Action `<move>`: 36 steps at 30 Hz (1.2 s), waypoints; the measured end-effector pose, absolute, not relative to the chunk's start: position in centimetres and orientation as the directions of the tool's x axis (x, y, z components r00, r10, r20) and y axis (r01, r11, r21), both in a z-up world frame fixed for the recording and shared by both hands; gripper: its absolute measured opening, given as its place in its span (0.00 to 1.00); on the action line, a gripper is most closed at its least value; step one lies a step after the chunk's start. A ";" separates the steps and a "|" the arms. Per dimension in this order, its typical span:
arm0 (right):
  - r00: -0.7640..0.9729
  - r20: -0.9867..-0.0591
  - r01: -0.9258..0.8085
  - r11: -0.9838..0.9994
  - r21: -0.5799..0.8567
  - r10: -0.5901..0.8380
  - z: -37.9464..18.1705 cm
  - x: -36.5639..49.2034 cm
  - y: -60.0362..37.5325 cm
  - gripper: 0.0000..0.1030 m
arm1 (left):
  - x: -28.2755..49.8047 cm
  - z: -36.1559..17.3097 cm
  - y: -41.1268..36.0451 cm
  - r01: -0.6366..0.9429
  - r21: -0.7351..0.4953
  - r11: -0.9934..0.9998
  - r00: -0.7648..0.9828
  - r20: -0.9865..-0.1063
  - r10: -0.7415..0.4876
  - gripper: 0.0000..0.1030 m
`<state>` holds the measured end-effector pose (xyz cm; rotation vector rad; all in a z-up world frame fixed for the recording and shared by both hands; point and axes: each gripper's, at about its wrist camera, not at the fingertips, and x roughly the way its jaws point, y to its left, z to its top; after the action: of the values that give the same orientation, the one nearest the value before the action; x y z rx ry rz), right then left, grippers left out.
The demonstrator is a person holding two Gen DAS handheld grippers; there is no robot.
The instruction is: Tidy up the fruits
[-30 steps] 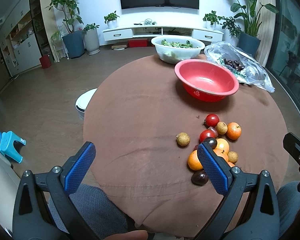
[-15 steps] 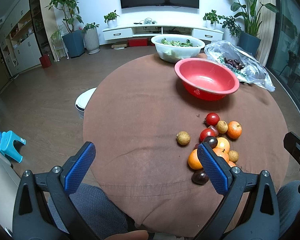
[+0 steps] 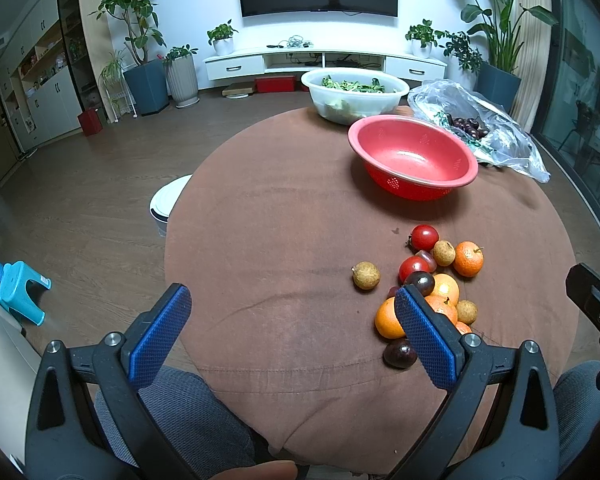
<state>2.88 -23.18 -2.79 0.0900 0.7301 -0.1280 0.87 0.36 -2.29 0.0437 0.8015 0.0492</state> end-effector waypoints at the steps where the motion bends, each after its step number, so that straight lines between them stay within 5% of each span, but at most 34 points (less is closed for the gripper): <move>1: 0.738 -0.669 0.148 0.988 0.037 -0.085 -2.8 2.9 -23.2 1.00 | 0.9 -2.2 0.4 -0.028 0.058 0.998 0.694 -0.717 0.061 1.00; 36: 0.735 -0.673 0.145 0.989 0.039 -0.081 -3.1 3.0 -23.0 1.00 | 0.8 -2.7 0.3 -0.026 0.061 0.998 0.691 -0.720 0.062 1.00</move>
<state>3.03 -22.99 -3.08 0.0908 0.7351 -0.1243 0.82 0.35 -2.71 0.0470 0.8063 0.0494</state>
